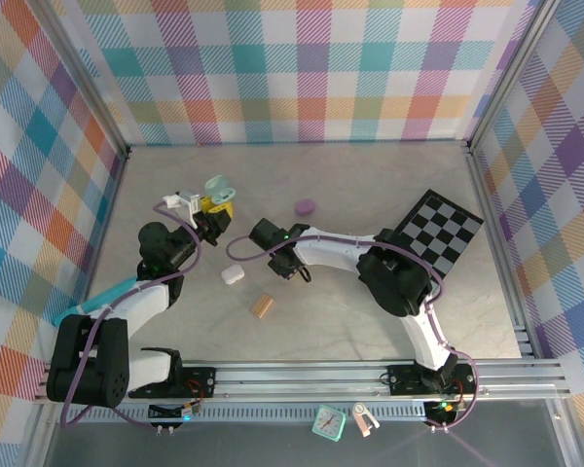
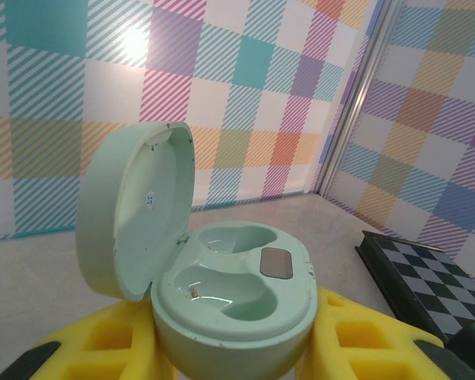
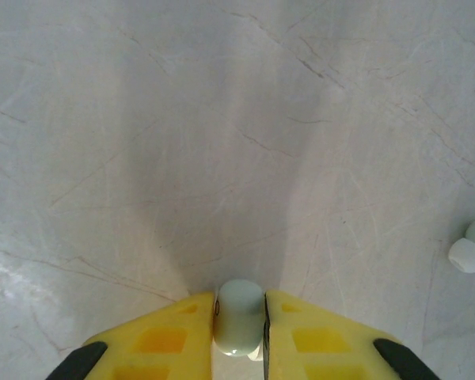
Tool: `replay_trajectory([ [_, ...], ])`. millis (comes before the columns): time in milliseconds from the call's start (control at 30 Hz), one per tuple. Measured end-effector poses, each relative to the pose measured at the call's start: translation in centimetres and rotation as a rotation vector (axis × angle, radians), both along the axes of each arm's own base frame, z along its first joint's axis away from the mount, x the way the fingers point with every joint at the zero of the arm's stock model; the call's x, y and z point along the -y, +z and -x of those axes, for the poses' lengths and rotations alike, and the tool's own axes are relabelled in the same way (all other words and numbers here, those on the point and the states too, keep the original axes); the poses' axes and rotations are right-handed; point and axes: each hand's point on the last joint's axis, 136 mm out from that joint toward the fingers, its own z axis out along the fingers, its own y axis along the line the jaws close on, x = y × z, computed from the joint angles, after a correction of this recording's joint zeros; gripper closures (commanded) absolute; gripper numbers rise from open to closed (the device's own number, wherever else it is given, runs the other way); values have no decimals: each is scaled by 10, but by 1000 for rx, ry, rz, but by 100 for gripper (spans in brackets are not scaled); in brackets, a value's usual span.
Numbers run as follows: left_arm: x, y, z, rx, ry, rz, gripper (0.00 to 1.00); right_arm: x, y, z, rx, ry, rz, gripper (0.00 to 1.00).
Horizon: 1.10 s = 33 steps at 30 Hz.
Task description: Insert wireless bluetooth earbuds into charging case
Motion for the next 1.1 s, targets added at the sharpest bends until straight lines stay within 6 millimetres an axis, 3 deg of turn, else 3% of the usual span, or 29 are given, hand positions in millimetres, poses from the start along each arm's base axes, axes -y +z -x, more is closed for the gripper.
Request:
replay_trajectory([
  [133,0,0,0,0,-1,-1,71,7,16,7,-47,-52,-111,78],
  [333,8,0,3,11,-21,-15,72,33,68,0,-104,-216,-405,78],
  [467,26,-1,10,29,-71,-40,72,51,92,-7,-168,-325,-619,78],
  [600,50,-9,21,30,-139,-87,72,64,103,-7,-262,-408,-787,78],
  [833,87,-18,43,57,-250,-159,72,57,136,4,-402,-430,-1030,78],
  [1100,111,-36,52,53,-314,-201,72,49,180,14,-497,-399,-1230,78],
])
